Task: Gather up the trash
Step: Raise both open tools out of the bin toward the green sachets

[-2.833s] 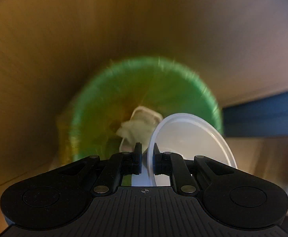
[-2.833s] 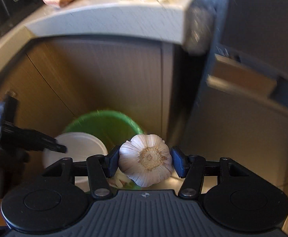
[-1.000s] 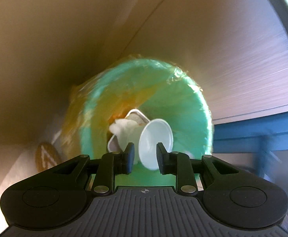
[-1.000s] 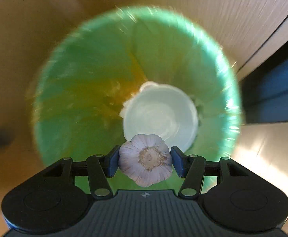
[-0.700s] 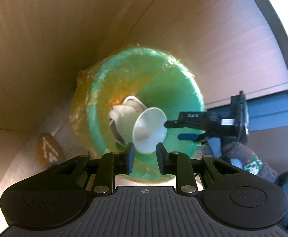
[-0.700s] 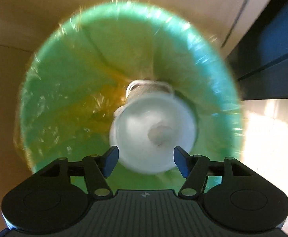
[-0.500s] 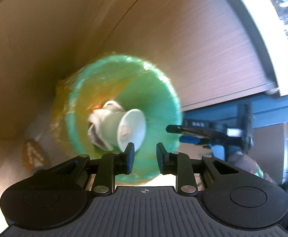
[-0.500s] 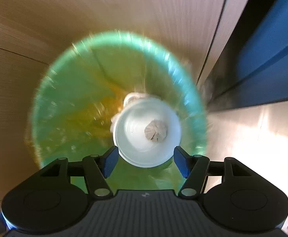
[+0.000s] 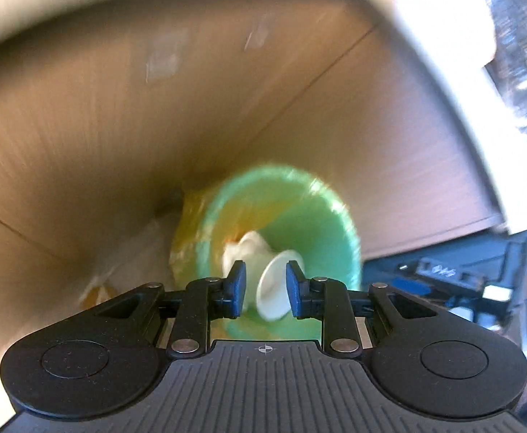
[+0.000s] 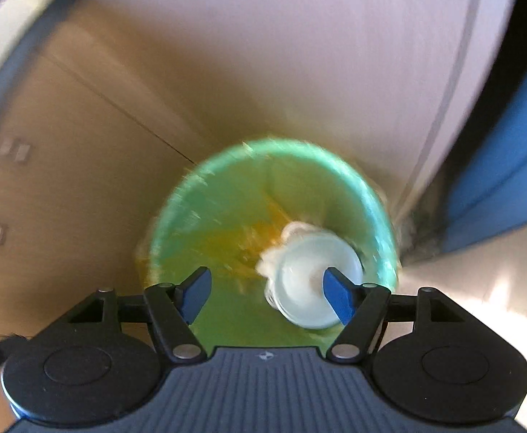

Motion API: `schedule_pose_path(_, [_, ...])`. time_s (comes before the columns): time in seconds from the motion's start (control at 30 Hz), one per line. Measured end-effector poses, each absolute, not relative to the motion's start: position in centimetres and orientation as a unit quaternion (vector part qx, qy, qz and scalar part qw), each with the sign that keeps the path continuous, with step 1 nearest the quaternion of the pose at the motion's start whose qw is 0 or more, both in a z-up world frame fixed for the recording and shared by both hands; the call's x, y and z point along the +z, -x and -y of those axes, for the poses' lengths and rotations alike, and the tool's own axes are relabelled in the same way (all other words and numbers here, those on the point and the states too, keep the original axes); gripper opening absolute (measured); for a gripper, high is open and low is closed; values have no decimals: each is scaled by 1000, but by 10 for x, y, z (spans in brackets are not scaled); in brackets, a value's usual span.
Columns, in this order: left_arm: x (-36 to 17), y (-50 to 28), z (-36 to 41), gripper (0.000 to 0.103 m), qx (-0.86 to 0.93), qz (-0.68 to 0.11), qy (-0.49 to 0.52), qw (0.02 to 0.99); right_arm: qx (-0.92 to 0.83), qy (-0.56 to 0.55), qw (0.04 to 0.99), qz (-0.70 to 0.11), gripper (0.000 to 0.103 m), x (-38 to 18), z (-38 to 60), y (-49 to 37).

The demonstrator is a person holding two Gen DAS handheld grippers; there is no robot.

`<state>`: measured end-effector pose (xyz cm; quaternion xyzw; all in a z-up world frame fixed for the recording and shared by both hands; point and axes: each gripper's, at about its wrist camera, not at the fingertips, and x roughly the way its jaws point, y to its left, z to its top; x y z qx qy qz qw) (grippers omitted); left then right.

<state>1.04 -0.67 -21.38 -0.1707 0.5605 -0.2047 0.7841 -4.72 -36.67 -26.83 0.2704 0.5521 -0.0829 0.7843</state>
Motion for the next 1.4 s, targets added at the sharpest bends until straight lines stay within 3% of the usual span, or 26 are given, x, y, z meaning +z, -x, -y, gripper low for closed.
schedule_pose_path(0.33, [-27,-19,-37,27,-237,-346,128,899,-35,-186,897,-399,69,-96,298,25])
schedule_pose_path(0.5, [28,-44,-63,27,-190,-300,80,932,-5,-123,938,-324,79,-5,240,-1])
schedule_pose_path(0.6, [47,-52,-85,27,-184,-275,78,940,-11,-74,949,-307,79,33,201,-20])
schedule_pose_path(0.87, [51,-55,-146,27,-175,-252,64,950,35,-28,948,-316,83,68,111,-55])
schedule_pose_path(1.17, [-9,-80,-216,27,-128,-299,194,925,88,21,919,-384,84,58,39,-132])
schedule_pose_path(1.4, [-19,-94,-231,27,-111,-302,204,924,143,-22,901,-409,84,27,-3,-254])
